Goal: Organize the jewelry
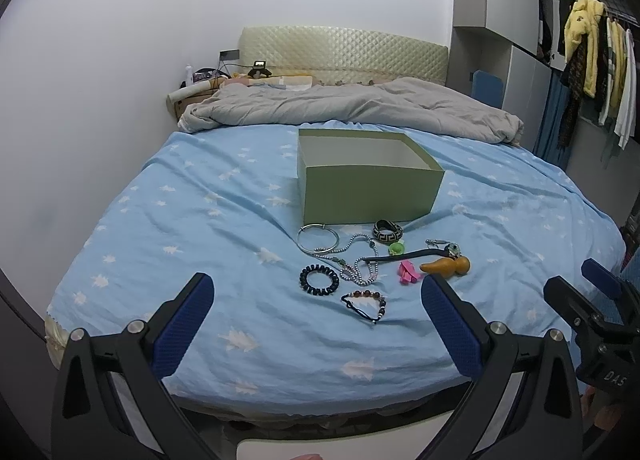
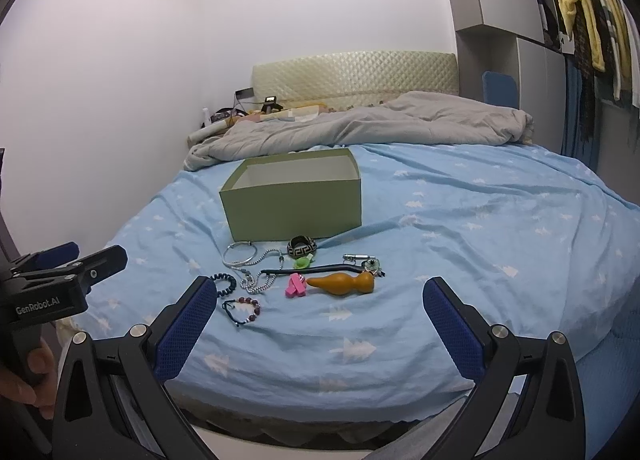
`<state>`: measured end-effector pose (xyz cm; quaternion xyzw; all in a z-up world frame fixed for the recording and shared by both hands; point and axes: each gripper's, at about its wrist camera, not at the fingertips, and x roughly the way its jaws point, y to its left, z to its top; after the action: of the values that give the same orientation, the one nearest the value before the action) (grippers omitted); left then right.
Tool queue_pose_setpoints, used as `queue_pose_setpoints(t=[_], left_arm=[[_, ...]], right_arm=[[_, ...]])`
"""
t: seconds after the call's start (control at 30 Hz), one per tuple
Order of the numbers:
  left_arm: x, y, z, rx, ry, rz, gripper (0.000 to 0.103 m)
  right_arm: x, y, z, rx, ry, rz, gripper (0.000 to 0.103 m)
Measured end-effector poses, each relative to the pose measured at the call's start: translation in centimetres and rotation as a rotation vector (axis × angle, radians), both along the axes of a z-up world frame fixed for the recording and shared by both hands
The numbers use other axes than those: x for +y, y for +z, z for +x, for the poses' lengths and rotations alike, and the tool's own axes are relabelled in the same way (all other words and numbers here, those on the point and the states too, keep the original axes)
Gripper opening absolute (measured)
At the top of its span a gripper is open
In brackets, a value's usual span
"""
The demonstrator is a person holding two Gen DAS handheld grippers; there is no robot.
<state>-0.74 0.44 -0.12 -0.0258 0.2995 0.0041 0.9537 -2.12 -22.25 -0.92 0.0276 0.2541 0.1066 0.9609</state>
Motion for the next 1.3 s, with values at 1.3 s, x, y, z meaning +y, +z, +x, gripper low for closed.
queue_pose_setpoints(t=[1.3], left_arm=[[-0.5, -2.9, 1.3, 0.062, 0.010, 0.047, 0.103]], right_arm=[[0.2, -2.1, 0.6, 0.014, 0.010, -0.014, 0.103]])
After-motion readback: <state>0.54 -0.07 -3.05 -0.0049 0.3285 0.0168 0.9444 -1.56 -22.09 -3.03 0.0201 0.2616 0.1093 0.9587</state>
